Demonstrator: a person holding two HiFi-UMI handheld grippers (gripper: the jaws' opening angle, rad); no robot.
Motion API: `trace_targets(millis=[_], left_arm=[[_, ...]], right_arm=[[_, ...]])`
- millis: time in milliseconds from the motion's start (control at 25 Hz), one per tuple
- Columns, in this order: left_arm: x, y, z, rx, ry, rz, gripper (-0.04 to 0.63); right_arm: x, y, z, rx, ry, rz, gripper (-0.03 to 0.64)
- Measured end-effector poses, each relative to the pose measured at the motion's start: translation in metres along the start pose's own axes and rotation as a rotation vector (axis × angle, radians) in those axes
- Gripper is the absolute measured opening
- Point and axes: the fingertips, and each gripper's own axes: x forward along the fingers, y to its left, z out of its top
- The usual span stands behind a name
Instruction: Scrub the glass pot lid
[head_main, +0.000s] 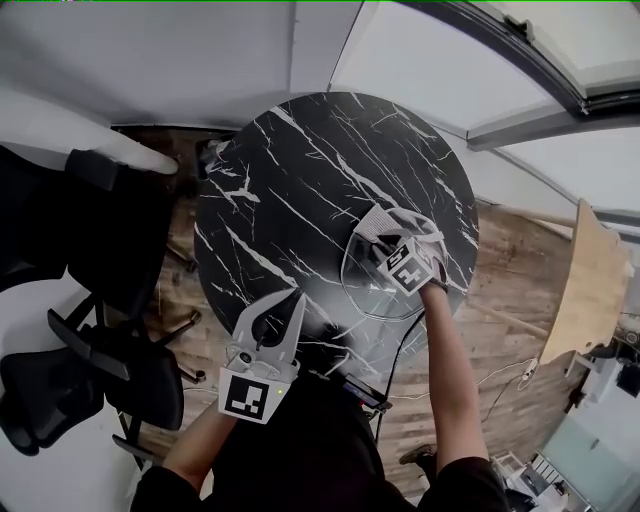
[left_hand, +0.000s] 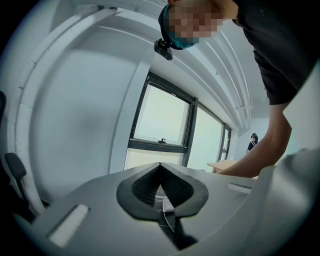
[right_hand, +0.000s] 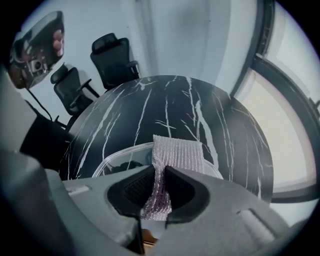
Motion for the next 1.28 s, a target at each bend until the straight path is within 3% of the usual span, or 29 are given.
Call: trace_targets(millis=[160, 600, 1280], left_arm=[[-0.007, 0.001, 0.002, -0.005, -0.011, 0.014, 0.002], [-0.022, -0.002, 0.001, -0.004, -0.015, 0.018, 0.002], [-0.044, -0.025, -0.003, -0.012, -0.002, 0.002, 0.003]], right_arm=[[0.003, 0.018, 0.005, -0.102, 0.013, 0.038, 0.069], [0.009, 0.056, 0.009, -0.182, 0.024, 0.057, 0.069], [0.012, 0.107, -0.006, -0.183, -0.009, 0.057, 0.069]])
